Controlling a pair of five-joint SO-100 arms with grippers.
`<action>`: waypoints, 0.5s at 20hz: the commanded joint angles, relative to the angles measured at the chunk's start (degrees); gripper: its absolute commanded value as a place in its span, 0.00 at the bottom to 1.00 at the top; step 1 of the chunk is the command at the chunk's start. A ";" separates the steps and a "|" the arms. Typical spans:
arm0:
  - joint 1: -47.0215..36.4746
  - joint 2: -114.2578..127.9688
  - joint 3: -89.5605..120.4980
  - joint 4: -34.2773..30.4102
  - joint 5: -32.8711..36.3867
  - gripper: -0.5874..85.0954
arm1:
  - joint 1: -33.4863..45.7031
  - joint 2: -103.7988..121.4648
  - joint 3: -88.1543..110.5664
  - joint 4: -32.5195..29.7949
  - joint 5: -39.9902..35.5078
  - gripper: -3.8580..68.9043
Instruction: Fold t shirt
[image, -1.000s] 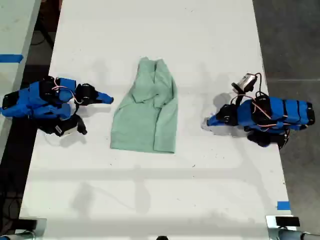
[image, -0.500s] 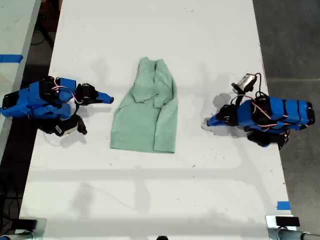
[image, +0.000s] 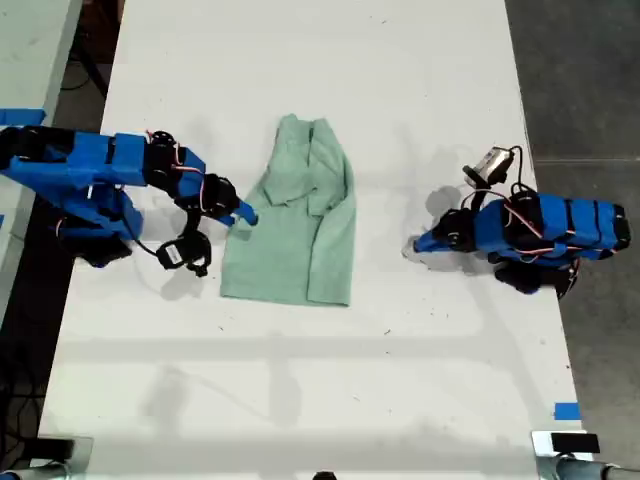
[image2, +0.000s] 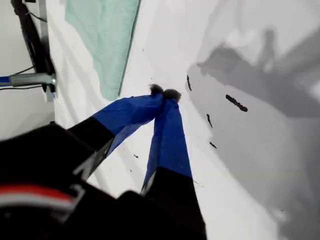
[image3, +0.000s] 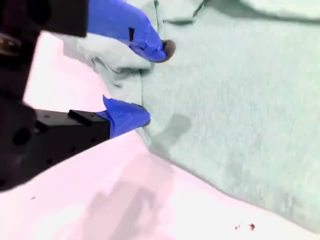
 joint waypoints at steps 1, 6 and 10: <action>1.05 -6.24 -2.64 0.62 -2.81 0.17 | -0.53 0.97 3.16 0.26 0.53 0.04; 1.32 -11.43 -1.32 0.35 -7.47 0.22 | -0.53 0.97 3.16 0.26 0.53 0.04; 3.34 -15.29 -1.32 -1.14 -12.39 0.17 | -0.53 0.97 3.16 0.26 0.53 0.04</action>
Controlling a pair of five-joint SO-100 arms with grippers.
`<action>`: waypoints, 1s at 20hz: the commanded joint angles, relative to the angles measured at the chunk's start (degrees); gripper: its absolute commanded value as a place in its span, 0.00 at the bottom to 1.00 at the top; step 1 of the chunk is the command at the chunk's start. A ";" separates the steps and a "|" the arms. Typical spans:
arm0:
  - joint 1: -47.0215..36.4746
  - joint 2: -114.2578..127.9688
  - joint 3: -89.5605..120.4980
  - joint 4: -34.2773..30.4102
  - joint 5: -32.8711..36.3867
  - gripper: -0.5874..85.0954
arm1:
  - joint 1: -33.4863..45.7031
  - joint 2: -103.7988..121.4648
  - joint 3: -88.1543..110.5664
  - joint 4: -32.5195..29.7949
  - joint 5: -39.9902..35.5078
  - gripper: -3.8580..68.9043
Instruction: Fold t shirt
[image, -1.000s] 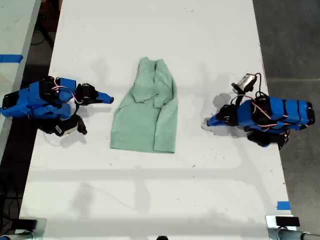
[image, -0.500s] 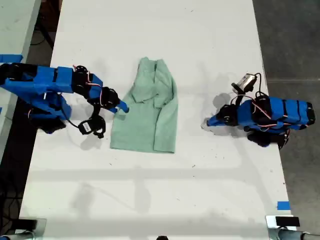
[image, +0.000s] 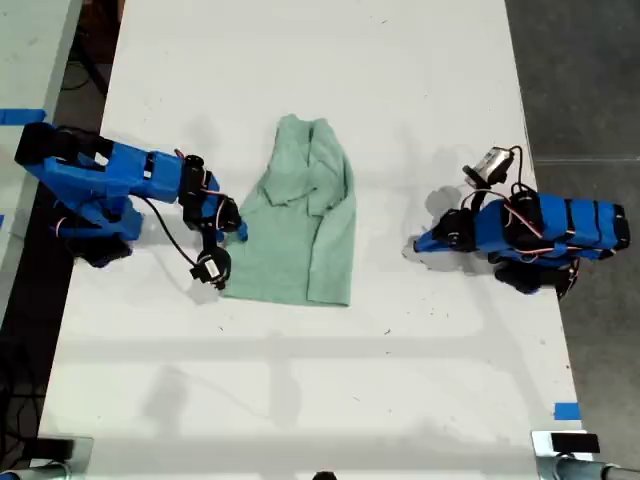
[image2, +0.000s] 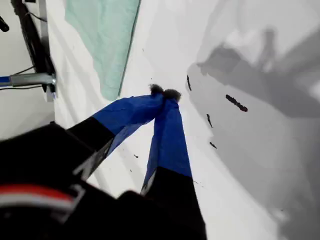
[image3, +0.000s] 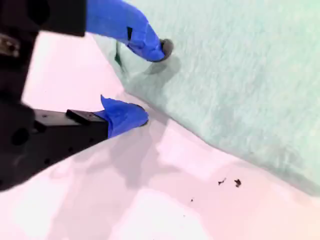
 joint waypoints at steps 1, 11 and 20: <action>1.67 -2.72 -1.32 -1.49 -2.37 0.14 | -0.53 0.97 3.16 0.26 0.53 0.04; 5.01 -17.40 -45.44 26.89 -1.49 0.00 | -0.53 0.97 3.16 0.26 0.53 0.04; 0.88 -33.49 -71.89 22.59 7.38 0.00 | -0.62 0.97 3.16 0.26 0.53 0.04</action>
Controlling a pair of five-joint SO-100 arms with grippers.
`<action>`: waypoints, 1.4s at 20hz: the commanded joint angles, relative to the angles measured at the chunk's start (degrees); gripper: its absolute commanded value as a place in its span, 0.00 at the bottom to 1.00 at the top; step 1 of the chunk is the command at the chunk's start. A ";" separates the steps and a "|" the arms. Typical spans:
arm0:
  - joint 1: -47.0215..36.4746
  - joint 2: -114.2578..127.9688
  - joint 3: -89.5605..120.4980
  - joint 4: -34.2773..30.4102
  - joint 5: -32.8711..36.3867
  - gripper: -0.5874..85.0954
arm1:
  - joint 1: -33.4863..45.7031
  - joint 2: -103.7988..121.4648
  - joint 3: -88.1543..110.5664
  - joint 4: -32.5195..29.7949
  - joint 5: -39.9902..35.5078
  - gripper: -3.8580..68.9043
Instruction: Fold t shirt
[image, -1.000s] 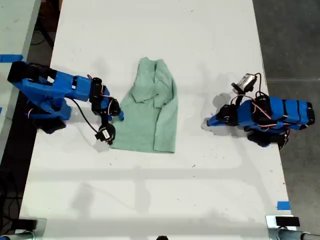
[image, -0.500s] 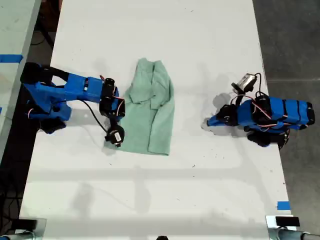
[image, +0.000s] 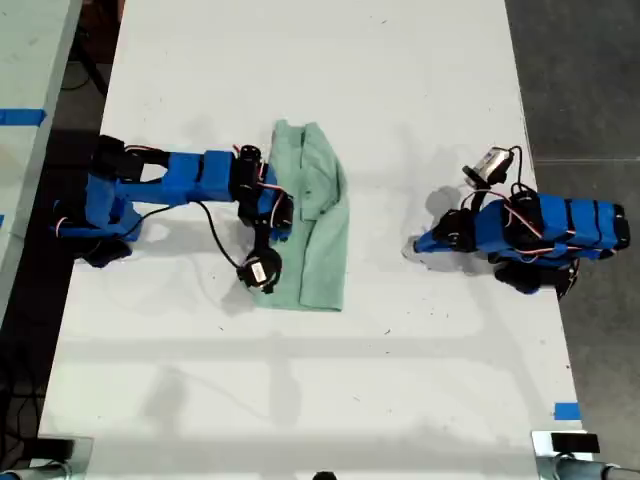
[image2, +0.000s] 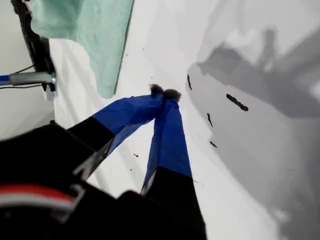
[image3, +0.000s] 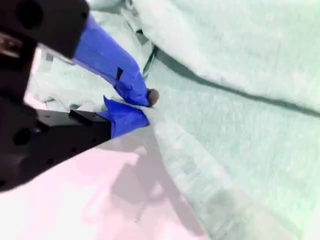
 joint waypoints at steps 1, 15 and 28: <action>-2.20 1.32 -3.78 -4.75 1.85 0.00 | -0.35 0.97 3.16 0.26 0.53 0.04; -1.76 33.57 12.48 -7.73 10.37 0.00 | -0.44 0.97 3.16 0.18 0.26 0.04; -8.09 133.15 123.93 -38.14 7.21 0.00 | -0.26 0.97 3.16 0.26 0.70 0.04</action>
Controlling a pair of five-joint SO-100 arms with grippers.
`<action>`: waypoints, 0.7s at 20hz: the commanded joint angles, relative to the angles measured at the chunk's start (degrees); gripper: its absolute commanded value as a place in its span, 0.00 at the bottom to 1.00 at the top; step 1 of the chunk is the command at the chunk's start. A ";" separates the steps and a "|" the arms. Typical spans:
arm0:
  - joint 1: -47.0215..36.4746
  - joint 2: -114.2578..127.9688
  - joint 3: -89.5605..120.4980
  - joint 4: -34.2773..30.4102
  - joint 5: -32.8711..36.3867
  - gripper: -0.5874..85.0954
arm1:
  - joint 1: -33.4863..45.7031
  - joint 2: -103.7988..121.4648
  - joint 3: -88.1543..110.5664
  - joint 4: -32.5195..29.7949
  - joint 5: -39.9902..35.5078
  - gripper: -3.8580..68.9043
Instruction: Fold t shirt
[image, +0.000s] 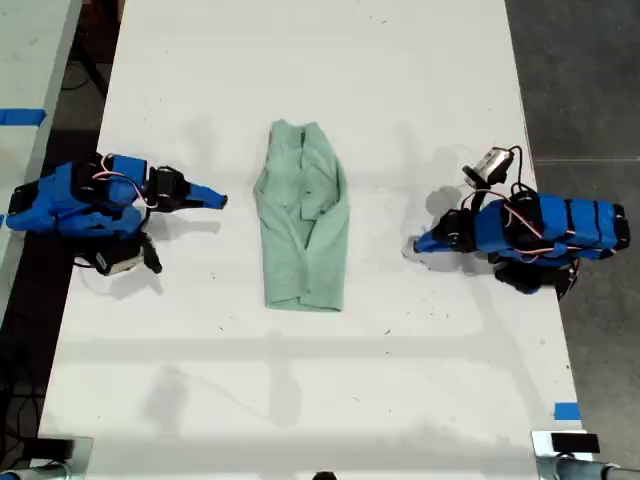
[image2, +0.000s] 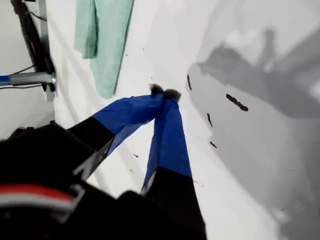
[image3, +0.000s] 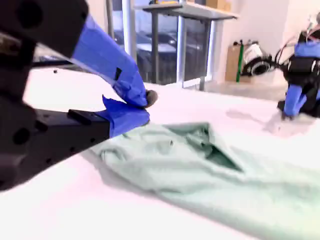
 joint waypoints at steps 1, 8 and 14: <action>0.53 3.08 2.46 -0.18 -0.62 0.00 | -0.18 0.97 3.16 0.26 0.62 0.04; -0.70 3.08 2.90 1.32 -1.58 0.00 | -0.18 0.97 3.16 0.35 0.53 0.04; -1.41 3.08 2.90 1.41 -1.41 0.00 | -0.18 0.97 3.16 0.35 0.44 0.04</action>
